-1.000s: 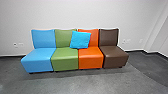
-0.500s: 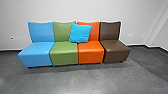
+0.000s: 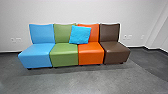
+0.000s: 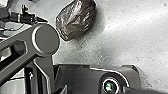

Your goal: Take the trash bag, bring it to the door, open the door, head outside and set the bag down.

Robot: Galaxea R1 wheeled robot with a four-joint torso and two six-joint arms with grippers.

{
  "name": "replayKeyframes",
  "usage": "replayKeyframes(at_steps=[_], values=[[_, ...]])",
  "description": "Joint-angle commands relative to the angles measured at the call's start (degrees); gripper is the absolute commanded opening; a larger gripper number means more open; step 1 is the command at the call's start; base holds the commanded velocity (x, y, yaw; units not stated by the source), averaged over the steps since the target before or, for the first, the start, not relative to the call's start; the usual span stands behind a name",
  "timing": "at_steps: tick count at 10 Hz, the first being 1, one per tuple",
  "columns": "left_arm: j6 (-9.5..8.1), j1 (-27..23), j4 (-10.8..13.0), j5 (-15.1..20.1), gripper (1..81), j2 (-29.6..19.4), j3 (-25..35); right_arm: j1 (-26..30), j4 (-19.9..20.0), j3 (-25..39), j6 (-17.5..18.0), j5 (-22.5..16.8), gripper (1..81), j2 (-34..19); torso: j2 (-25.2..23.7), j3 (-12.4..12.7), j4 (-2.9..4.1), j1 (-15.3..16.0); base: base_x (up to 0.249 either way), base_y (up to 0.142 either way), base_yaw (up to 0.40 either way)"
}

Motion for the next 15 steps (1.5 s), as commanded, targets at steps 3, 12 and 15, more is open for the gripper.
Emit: replayKeyframes(at_steps=[3, 12, 15], values=[[-0.65, -7.94, -0.96, 3.55, 81.1, 0.6, -1.44, 2.59, 0.82, 5.25, 0.12, -1.7, 81.1, -6.69, -9.53, -3.82, 0.0, 6.03, 0.0, 0.0, 0.0], [-1.53, -15.23, -4.82, 10.84, 81.1, -3.26, -0.05, 2.76, 0.82, 5.52, 0.12, -1.7, 81.1, -7.57, -24.76, -8.26, 0.0, 15.6, 0.0, 0.0, 0.0], [-1.53, -14.45, -4.21, 10.84, 81.1, -1.35, -0.65, 2.5, 0.82, 5.25, 0.12, -1.7, 81.1, -7.22, -30.62, -8.31, 0.0, 19.25, 0.0, 0.0, 0.0]])
